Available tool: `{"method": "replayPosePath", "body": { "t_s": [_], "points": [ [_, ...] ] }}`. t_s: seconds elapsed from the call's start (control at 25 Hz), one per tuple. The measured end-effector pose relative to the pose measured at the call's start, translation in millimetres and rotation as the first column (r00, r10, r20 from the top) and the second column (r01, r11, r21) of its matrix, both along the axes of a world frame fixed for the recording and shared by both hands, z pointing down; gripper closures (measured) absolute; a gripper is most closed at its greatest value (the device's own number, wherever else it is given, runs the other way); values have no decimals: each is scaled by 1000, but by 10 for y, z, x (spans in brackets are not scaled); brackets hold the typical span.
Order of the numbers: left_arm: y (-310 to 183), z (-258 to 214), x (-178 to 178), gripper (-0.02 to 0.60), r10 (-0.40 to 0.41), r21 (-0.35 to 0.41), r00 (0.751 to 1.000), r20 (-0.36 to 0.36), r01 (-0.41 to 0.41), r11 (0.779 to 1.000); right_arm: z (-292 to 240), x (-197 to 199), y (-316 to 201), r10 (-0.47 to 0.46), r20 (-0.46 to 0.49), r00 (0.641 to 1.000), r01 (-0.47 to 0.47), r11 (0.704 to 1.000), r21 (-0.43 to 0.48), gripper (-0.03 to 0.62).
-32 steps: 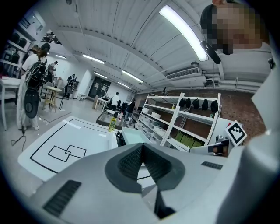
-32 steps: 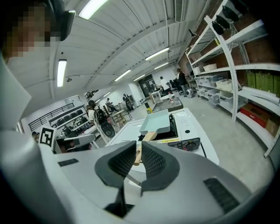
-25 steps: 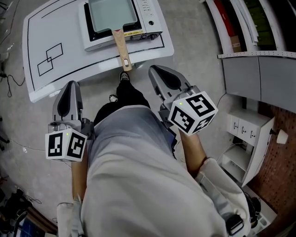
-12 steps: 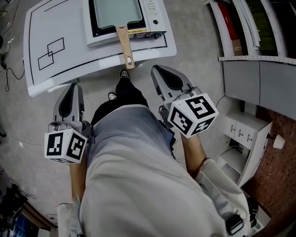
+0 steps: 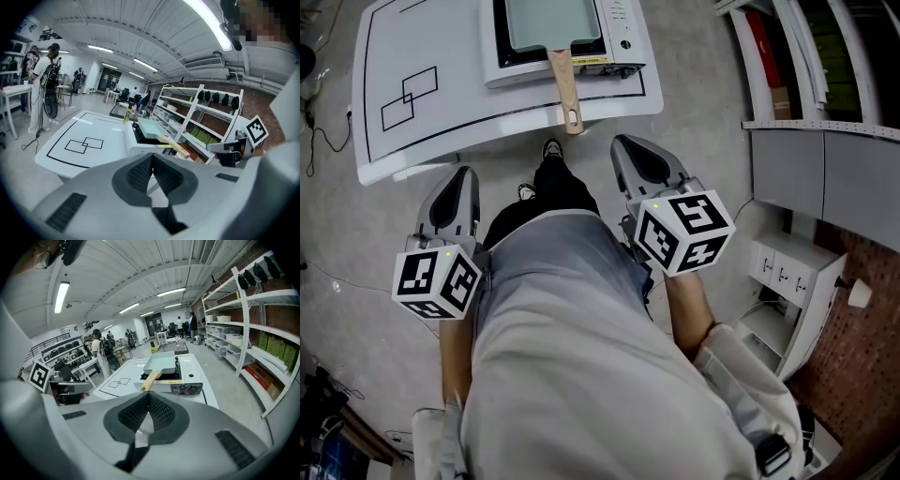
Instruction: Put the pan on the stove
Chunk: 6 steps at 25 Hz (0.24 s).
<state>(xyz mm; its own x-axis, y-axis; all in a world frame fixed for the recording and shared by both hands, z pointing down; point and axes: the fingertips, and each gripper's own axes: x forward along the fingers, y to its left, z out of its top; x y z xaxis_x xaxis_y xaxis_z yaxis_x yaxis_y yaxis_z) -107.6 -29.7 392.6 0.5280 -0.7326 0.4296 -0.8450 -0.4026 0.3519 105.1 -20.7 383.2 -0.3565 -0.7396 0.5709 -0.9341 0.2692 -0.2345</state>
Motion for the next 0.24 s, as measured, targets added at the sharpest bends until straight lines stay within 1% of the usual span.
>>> {"method": "replayPosePath", "body": {
  "t_s": [0.12, 0.24],
  "points": [
    [0, 7, -24, 580, -5, -2, 1000, 6, 5, 1000, 4, -19, 25, 0, -36, 999, 0, 1000, 4, 585],
    [-30, -7, -62, 581, -11, 4, 1000, 16, 11, 1000, 15, -52, 22, 12, -41, 999, -12, 1000, 0, 585]
  ]
}}
